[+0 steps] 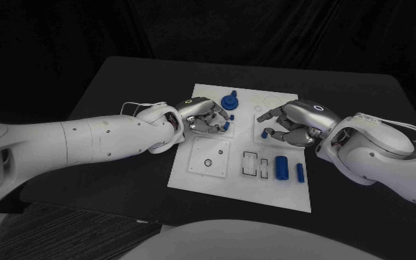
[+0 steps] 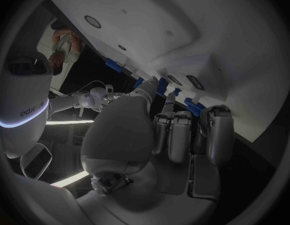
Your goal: Assemble the parts on the task board
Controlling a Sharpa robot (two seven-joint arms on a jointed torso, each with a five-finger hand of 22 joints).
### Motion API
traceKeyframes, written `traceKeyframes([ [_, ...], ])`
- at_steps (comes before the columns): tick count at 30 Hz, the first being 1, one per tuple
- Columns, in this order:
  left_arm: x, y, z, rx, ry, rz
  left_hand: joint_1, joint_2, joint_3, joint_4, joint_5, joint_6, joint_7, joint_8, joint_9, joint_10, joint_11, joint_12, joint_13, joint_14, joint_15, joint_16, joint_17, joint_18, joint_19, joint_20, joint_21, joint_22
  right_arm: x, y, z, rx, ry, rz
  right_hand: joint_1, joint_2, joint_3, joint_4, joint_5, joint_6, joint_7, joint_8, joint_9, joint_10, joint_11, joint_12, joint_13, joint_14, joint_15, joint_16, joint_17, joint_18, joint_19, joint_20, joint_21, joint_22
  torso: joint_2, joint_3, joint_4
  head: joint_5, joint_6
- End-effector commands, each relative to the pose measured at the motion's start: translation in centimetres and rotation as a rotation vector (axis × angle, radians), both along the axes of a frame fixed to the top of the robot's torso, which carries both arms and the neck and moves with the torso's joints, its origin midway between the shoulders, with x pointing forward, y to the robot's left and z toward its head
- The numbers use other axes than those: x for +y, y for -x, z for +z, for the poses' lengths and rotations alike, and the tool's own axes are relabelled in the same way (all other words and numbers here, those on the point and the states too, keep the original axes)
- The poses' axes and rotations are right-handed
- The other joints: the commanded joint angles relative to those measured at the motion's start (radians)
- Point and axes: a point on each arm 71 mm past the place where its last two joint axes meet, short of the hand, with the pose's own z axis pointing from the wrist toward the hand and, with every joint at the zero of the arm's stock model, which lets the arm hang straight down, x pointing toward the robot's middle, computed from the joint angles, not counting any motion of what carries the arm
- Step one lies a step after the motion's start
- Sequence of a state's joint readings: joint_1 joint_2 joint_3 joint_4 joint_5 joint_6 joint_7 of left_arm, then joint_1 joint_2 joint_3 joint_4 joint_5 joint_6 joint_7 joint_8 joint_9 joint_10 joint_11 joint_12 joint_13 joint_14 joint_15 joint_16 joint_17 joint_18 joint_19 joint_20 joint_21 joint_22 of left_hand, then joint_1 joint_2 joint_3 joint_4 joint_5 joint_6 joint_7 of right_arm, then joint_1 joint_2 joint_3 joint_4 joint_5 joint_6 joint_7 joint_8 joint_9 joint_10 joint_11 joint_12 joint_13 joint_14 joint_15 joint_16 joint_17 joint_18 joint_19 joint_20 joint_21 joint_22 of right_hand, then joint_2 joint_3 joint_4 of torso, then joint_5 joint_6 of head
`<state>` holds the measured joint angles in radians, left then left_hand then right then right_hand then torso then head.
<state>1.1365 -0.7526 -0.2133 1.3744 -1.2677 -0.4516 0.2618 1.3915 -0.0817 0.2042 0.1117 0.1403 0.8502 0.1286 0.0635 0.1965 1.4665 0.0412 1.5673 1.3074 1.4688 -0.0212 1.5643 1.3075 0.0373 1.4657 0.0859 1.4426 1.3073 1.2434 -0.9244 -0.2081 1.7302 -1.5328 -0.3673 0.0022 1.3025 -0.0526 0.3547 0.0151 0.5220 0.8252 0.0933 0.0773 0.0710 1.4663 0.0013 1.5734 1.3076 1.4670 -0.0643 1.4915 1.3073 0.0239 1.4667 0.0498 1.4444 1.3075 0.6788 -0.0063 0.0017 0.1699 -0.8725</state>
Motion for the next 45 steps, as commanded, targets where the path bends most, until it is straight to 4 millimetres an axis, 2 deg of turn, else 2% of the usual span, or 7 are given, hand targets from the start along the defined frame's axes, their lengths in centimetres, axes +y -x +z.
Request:
traceKeyframes([
  [1, -0.1, 0.1, 0.3, -0.036, 0.026, -0.007, 0.008, -0.003, -0.006, 0.001, 0.000, -0.009, 0.000, -0.002, -0.003, 0.104, -0.010, 0.003, 0.263, 0.102, -0.006, 0.007, 0.263, -0.006, 0.040, -0.002, 0.000, 0.222, -0.1, -0.1, 0.0, 0.001, 0.005, -0.012, -0.004, -0.003, 0.002, -0.006, -0.005, 0.007, 0.002, 0.005, 0.001, 0.104, -0.007, -0.003, 0.263, 0.072, -0.006, -0.001, 0.104, 0.009, 0.048, -0.009, 0.000, 0.220, 0.000, 0.0001, 0.0000, -0.001, 0.000],
  [12, 0.7, 0.9, 1.1, -0.070, 0.053, -0.009, -0.039, -0.009, -0.061, 0.060, -0.070, -0.019, 0.000, 0.006, -0.018, 0.104, -0.009, 0.003, 0.263, 0.102, -0.006, 0.007, 0.263, -0.006, 0.040, -0.003, -0.001, 0.222, -0.3, 0.0, 0.1, -0.002, 0.004, -0.018, -0.003, -0.003, 0.003, -0.007, -0.005, 0.007, 0.002, 0.004, 0.001, 0.104, -0.008, -0.003, 0.263, 0.072, -0.006, -0.002, 0.103, 0.009, 0.047, -0.009, -0.002, 0.220, 0.000, -0.0002, -0.0003, -0.005, 0.000],
  [20, 1.9, 1.0, 4.3, -0.137, 0.076, -0.019, -0.155, -0.077, -0.213, 0.185, -0.092, 0.003, 0.001, 0.014, -0.024, 0.104, -0.008, 0.003, 0.263, 0.102, -0.006, 0.007, 0.263, -0.006, 0.038, -0.004, -0.003, 0.222, -0.7, 0.0, 0.1, -0.001, 0.001, -0.032, -0.003, -0.003, 0.003, -0.008, -0.005, 0.008, 0.002, 0.005, 0.001, 0.104, -0.008, -0.003, 0.263, 0.072, -0.007, -0.002, 0.103, 0.009, 0.047, -0.009, -0.002, 0.220, -0.001, 0.0011, 0.0001, -0.011, 0.000],
  [26, 2.5, 0.1, 8.0, -0.218, 0.085, -0.018, -0.174, -0.011, -0.196, 0.180, -0.090, 0.089, -0.007, 0.067, -0.003, 0.104, 0.000, 0.003, 0.263, 0.102, 0.003, 0.007, 0.263, -0.007, 0.040, 0.003, 0.002, 0.223, -1.1, -0.1, 0.4, 0.007, -0.016, -0.053, -0.002, -0.001, 0.005, -0.008, -0.006, 0.012, 0.003, 0.005, 0.002, 0.104, -0.007, -0.003, 0.263, 0.072, -0.007, -0.002, 0.103, 0.009, 0.047, -0.010, -0.001, 0.220, -0.003, 0.0032, -0.0039, -0.014, 0.000],
  [30, 1.9, -0.8, 10.5, -0.261, 0.015, -0.043, -0.135, 0.017, -0.183, 0.176, 0.069, 0.193, -0.043, 0.176, 0.071, 0.104, -0.028, 0.003, 0.263, 0.102, -0.017, 0.007, 0.263, -0.007, 0.041, -0.011, 0.007, 0.225, -1.4, -0.3, 1.1, -0.004, -0.016, -0.063, -0.016, -0.003, 0.001, 0.001, -0.007, 0.035, 0.010, 0.012, 0.004, 0.104, -0.003, -0.003, 0.263, 0.072, -0.004, -0.002, 0.104, 0.009, 0.047, -0.009, -0.002, 0.220, -0.003, 0.0034, -0.0020, -0.019, 0.000],
  [37, 0.2, -2.6, 11.7, -0.108, -0.303, -0.012, -0.268, 0.067, -0.220, 0.179, 0.060, 0.241, -0.102, 0.365, 0.313, 0.104, -0.079, 0.003, 0.263, 0.102, -0.061, 0.007, 0.263, -0.018, 0.065, -0.053, 0.054, 0.239, -1.9, -0.9, 3.2, -0.047, -0.020, -0.076, -0.048, -0.001, -0.013, 0.031, -0.036, 0.086, 0.014, 0.025, 0.010, 0.104, 0.003, -0.003, 0.263, 0.074, 0.001, 0.002, 0.110, 0.007, 0.050, -0.004, 0.004, 0.222, -0.001, 0.0019, -0.0029, -0.039, 0.000],
  [45, -1.5, -4.4, 11.5, 0.143, -0.466, 0.053, -0.276, 0.092, -0.215, 0.176, 0.075, 0.282, -0.125, 0.393, 0.395, 0.104, -0.098, 0.003, 0.263, 0.102, -0.078, 0.007, 0.263, -0.020, 0.069, -0.069, 0.062, 0.241, -2.2, -1.3, 4.4, -0.066, -0.013, -0.091, -0.044, 0.004, -0.011, 0.031, -0.033, 0.109, 0.015, 0.032, 0.015, 0.104, 0.005, -0.003, 0.263, 0.074, 0.003, 0.002, 0.110, 0.007, 0.050, -0.003, 0.004, 0.222, -0.001, 0.0017, -0.0018, -0.062, 0.000],
])
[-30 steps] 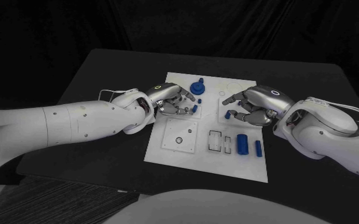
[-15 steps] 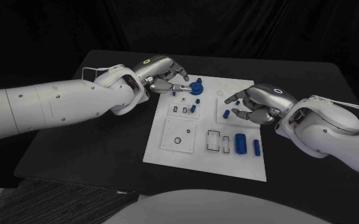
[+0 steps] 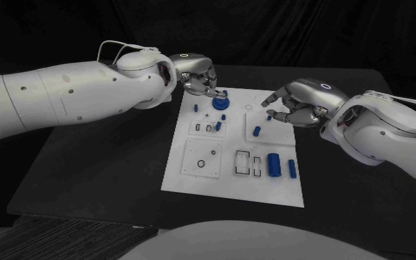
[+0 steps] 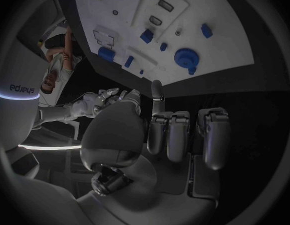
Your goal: Assemble the parts on the task board
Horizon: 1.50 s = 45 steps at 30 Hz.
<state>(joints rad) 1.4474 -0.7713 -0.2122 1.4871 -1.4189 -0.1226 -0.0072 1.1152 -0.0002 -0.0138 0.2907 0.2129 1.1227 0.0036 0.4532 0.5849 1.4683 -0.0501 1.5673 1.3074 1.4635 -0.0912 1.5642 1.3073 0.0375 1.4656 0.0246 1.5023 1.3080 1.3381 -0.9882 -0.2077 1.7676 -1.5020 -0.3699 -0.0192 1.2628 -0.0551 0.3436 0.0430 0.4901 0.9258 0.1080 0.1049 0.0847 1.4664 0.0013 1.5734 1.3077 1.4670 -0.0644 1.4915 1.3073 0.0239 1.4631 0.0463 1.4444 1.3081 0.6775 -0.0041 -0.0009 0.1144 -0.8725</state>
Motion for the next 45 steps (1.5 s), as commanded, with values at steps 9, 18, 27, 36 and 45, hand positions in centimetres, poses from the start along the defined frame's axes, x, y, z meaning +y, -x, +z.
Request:
traceKeyframes([
  [9, -2.8, -0.8, -2.3, 0.361, -0.282, 0.114, 0.009, 0.016, 0.001, -0.010, -0.033, 0.000, 0.016, -0.113, -0.023, 0.102, 0.002, 0.003, 0.263, 0.107, -0.004, 0.007, 0.263, -0.017, 0.061, -0.008, -0.013, 0.235, -0.2, 0.0, 0.4, 0.000, 0.001, -0.030, -0.003, 0.008, 0.001, 0.004, 0.001, 0.017, 0.001, 0.007, 0.003, 0.104, 0.007, -0.003, 0.263, 0.074, 0.004, 0.002, 0.109, 0.007, 0.053, 0.001, 0.004, 0.221, 0.001, 0.0028, -0.0159, 0.008, 0.000],
  [18, -4.2, -1.2, -2.4, 0.370, -0.309, 0.121, 0.020, 0.013, 0.001, -0.012, -0.034, 0.020, 0.022, -0.160, -0.045, 0.102, 0.009, 0.003, 0.263, 0.107, 0.003, 0.007, 0.263, -0.016, 0.059, -0.001, -0.017, 0.234, -0.5, -0.1, 0.4, 0.011, -0.003, -0.040, -0.003, 0.009, 0.001, 0.005, 0.002, 0.018, 0.001, 0.007, 0.004, 0.104, 0.008, -0.003, 0.263, 0.073, 0.005, 0.001, 0.108, 0.008, 0.053, 0.002, 0.003, 0.221, 0.005, 0.0053, -0.0187, 0.012, 0.000],
  [27, -5.0, -1.3, -2.6, 0.382, -0.339, 0.126, 0.018, 0.013, -0.001, -0.011, -0.037, 0.024, 0.022, -0.162, -0.044, 0.102, 0.008, 0.003, 0.263, 0.107, 0.003, 0.007, 0.263, -0.015, 0.058, 0.000, -0.018, 0.233, -0.7, -0.1, 0.3, 0.019, -0.007, -0.047, -0.003, 0.011, 0.002, 0.005, 0.003, 0.019, 0.002, 0.007, 0.004, 0.104, 0.008, -0.003, 0.263, 0.073, 0.005, 0.001, 0.108, 0.008, 0.053, 0.002, 0.003, 0.221, 0.014, 0.0118, -0.0216, 0.020, 0.000],
  [36, -5.2, -1.3, -2.9, 0.385, -0.346, 0.132, 0.020, 0.012, -0.004, -0.013, -0.053, 0.047, 0.016, -0.161, -0.032, 0.102, 0.005, 0.003, 0.263, 0.107, 0.001, 0.007, 0.263, -0.015, 0.058, -0.001, -0.020, 0.233, -0.7, -0.1, 0.2, 0.023, -0.008, -0.048, -0.002, 0.012, 0.002, 0.006, 0.005, 0.020, 0.002, 0.006, 0.004, 0.104, 0.009, -0.003, 0.263, 0.073, 0.006, 0.001, 0.108, 0.008, 0.053, 0.002, 0.003, 0.221, 0.012, 0.0102, -0.0189, 0.024, 0.000],
  [45, -5.1, -1.2, -3.5, 0.399, -0.356, 0.141, 0.017, 0.012, -0.010, -0.013, -0.082, 0.055, 0.013, -0.158, -0.006, 0.102, 0.002, 0.003, 0.263, 0.107, -0.002, 0.007, 0.263, -0.014, 0.056, -0.003, -0.023, 0.232, -0.8, 0.0, -0.1, 0.028, -0.007, -0.047, -0.002, 0.013, 0.003, 0.006, 0.006, 0.021, 0.002, 0.006, 0.004, 0.104, 0.010, -0.003, 0.263, 0.073, 0.006, 0.001, 0.108, 0.008, 0.053, 0.003, 0.002, 0.221, 0.011, 0.0099, -0.0197, 0.021, 0.000],
])
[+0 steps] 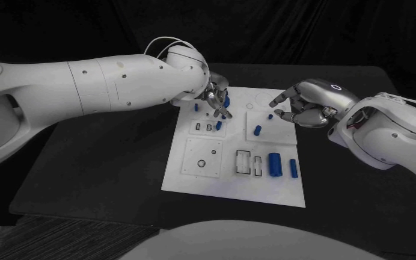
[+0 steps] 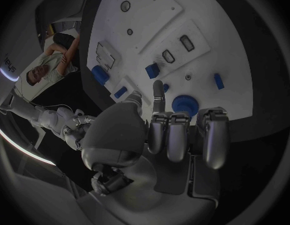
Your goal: Assemble the parts on the task board
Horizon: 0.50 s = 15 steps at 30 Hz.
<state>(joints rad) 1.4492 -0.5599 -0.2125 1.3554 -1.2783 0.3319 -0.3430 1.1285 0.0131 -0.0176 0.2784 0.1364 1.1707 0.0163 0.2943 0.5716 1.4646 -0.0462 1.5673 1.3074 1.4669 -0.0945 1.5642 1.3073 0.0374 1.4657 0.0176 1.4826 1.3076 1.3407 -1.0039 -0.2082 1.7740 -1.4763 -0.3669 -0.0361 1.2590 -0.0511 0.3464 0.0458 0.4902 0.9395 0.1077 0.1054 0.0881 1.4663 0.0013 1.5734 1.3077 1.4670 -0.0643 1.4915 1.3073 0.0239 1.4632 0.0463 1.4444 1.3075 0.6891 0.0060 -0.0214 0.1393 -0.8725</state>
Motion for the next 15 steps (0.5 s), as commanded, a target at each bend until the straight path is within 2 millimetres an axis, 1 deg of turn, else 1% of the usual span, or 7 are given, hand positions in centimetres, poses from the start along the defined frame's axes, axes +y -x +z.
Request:
traceKeyframes([
  [1, 0.07, 0.16, -0.38, 0.022, -0.010, 0.005, 0.003, -0.001, -0.007, -0.001, -0.009, 0.010, -0.001, 0.004, 0.018, 0.106, -0.003, 0.003, 0.263, 0.104, 0.001, 0.007, 0.263, -0.014, 0.056, 0.003, -0.003, 0.232, -0.11, 0.01, -0.17, 0.007, 0.002, -0.013, 0.002, 0.009, 0.000, 0.003, 0.006, 0.007, 0.003, 0.006, 0.001, 0.104, 0.010, -0.003, 0.263, 0.073, 0.006, 0.001, 0.108, 0.008, 0.053, 0.003, 0.002, 0.221, 0.000, -0.0001, 0.0009, -0.004, 0.000],
  [3, 0.17, 0.19, -0.54, 0.026, -0.015, 0.009, 0.004, -0.001, -0.008, -0.002, -0.012, 0.012, -0.003, 0.009, 0.032, 0.106, -0.004, 0.003, 0.263, 0.104, 0.000, 0.007, 0.263, -0.014, 0.056, 0.002, -0.005, 0.232, -0.15, 0.02, -0.21, 0.007, 0.002, -0.014, 0.002, 0.009, 0.000, 0.003, 0.006, 0.007, 0.003, 0.006, 0.001, 0.104, 0.010, -0.003, 0.263, 0.073, 0.006, 0.001, 0.108, 0.008, 0.053, 0.003, 0.002, 0.221, 0.000, 0.0004, 0.0002, -0.004, 0.000],
  [9, 0.29, 0.34, -0.87, 0.037, -0.023, 0.009, 0.004, -0.001, -0.009, -0.001, -0.012, 0.012, -0.003, 0.009, 0.035, 0.106, -0.005, 0.003, 0.263, 0.104, 0.000, 0.007, 0.263, -0.013, 0.055, 0.002, -0.007, 0.231, -0.21, 0.03, -0.26, 0.008, 0.002, -0.016, 0.004, 0.010, 0.001, 0.002, 0.008, 0.009, 0.003, 0.005, 0.001, 0.104, 0.011, -0.003, 0.263, 0.073, 0.007, 0.000, 0.106, 0.008, 0.052, 0.004, 0.001, 0.221, 0.001, 0.0017, 0.0006, -0.003, 0.000],
  [15, 0.32, 0.53, -1.38, 0.051, -0.028, 0.008, 0.000, 0.002, -0.010, 0.001, -0.014, 0.002, -0.002, 0.005, 0.044, 0.106, -0.004, 0.003, 0.263, 0.104, -0.001, 0.007, 0.263, -0.013, 0.054, 0.001, -0.008, 0.231, -0.21, 0.05, -0.31, 0.009, 0.002, -0.016, 0.006, 0.010, 0.002, 0.001, 0.009, 0.010, 0.003, 0.005, 0.001, 0.104, 0.011, -0.003, 0.263, 0.073, 0.007, 0.000, 0.106, 0.008, 0.052, 0.004, 0.002, 0.221, 0.000, 0.0009, 0.0001, -0.001, 0.000],
])
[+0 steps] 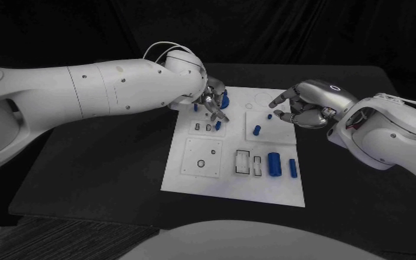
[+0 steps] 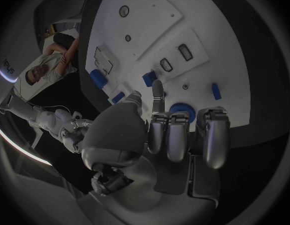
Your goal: Assemble the parts on the task board
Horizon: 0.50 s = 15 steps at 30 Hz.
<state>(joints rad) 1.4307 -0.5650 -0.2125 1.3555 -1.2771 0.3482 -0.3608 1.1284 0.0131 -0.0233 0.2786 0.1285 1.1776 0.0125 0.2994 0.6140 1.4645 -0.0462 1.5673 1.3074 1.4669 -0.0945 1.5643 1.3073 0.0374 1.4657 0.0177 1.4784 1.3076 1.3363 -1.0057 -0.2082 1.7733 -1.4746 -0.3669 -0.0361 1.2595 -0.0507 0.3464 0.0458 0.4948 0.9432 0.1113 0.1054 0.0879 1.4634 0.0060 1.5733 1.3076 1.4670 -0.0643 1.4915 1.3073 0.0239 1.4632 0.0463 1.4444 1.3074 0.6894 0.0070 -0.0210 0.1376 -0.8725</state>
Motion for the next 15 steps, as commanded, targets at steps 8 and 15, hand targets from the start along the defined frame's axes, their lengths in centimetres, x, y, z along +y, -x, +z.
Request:
traceKeyframes([
  [8, 0.09, 0.34, -0.91, 0.035, -0.010, 0.001, -0.003, 0.004, -0.005, 0.003, -0.006, -0.009, 0.003, -0.004, 0.006, 0.106, -0.003, 0.003, 0.263, 0.104, 0.000, 0.007, 0.264, -0.012, 0.051, 0.001, -0.009, 0.229, -0.16, 0.04, -0.20, 0.007, 0.004, -0.016, 0.006, 0.010, 0.002, 0.001, 0.005, 0.006, -0.001, 0.005, 0.002, 0.107, 0.006, -0.003, 0.263, 0.073, 0.008, 0.000, 0.106, 0.008, 0.052, 0.004, 0.002, 0.221, -0.002, 0.0004, 0.0008, -0.002, 0.000],
  [15, 0.07, 0.39, -1.17, 0.037, -0.005, 0.001, -0.007, 0.006, -0.006, 0.005, -0.006, -0.014, 0.005, -0.007, 0.011, 0.106, -0.002, 0.003, 0.263, 0.104, 0.000, 0.007, 0.264, -0.010, 0.049, 0.001, -0.014, 0.227, -0.22, 0.04, -0.24, 0.008, 0.004, -0.019, 0.007, 0.011, 0.003, 0.000, 0.006, 0.007, 0.000, 0.005, 0.002, 0.107, 0.007, -0.003, 0.263, 0.073, 0.008, 0.000, 0.106, 0.008, 0.052, 0.004, 0.000, 0.221, -0.003, -0.0007, 0.0015, 0.000, 0.000],
])
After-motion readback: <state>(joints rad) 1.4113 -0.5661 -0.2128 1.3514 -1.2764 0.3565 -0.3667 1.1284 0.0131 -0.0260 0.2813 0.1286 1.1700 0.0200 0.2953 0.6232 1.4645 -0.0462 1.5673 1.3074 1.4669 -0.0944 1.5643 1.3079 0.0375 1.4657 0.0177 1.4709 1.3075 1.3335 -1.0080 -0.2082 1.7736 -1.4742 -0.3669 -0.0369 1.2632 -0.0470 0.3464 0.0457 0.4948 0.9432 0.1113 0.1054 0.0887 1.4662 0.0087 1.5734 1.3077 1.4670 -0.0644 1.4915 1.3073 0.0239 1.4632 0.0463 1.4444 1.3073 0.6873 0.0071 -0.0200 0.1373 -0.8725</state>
